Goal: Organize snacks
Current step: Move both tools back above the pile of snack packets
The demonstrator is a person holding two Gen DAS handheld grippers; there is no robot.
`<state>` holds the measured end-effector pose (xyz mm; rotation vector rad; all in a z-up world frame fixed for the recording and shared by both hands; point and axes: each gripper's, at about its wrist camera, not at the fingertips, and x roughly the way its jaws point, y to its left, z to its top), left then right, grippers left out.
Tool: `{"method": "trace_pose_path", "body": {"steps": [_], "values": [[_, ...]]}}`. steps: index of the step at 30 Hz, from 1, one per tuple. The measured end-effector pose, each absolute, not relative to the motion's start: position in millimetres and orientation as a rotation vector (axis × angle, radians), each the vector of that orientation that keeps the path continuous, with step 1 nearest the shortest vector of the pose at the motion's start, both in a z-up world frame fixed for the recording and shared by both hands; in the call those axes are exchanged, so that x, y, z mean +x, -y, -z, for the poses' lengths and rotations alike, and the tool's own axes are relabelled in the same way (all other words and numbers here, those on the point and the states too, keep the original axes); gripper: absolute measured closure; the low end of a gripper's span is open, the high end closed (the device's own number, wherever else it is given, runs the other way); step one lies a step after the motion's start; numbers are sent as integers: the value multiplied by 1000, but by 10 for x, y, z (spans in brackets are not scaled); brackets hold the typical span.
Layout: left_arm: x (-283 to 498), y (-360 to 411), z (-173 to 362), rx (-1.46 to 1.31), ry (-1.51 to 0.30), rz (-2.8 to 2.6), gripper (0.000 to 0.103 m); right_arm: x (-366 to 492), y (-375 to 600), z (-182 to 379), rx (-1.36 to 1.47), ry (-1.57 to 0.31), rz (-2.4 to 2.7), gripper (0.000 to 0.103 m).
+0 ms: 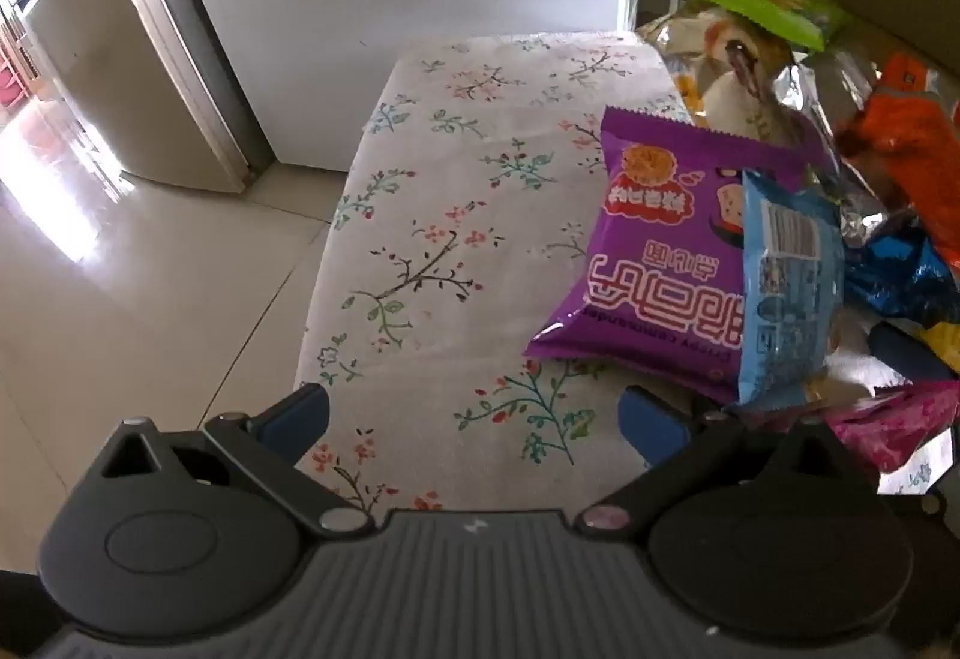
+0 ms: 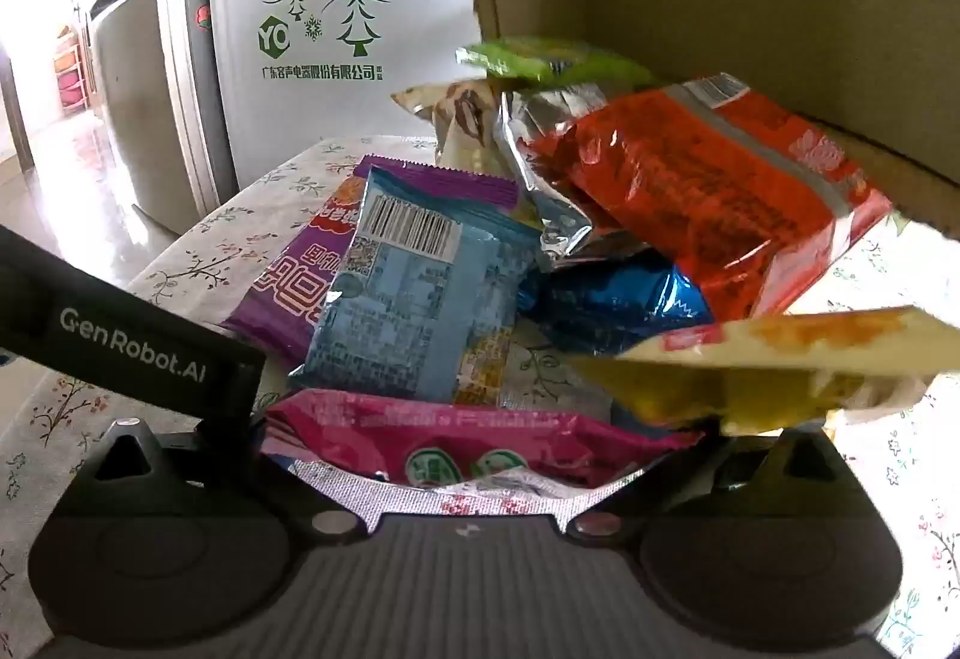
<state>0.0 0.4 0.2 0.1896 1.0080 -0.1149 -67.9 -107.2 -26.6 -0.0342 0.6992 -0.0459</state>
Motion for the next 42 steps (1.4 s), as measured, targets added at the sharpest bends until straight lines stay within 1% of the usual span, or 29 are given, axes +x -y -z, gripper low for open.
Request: {"method": "trace_pose_path", "body": {"steps": [11,27,42], "values": [[100,-122,-156,190,-972,102,1,-676,1093,271,-29,-700,44,0],[-87,-124,-369,165,-911,87,1,-675,1089,283,-30,-699,44,0],[-164,-200,-546,94,-897,134,1,-687,1082,281,-30,-698,43,0]]}}
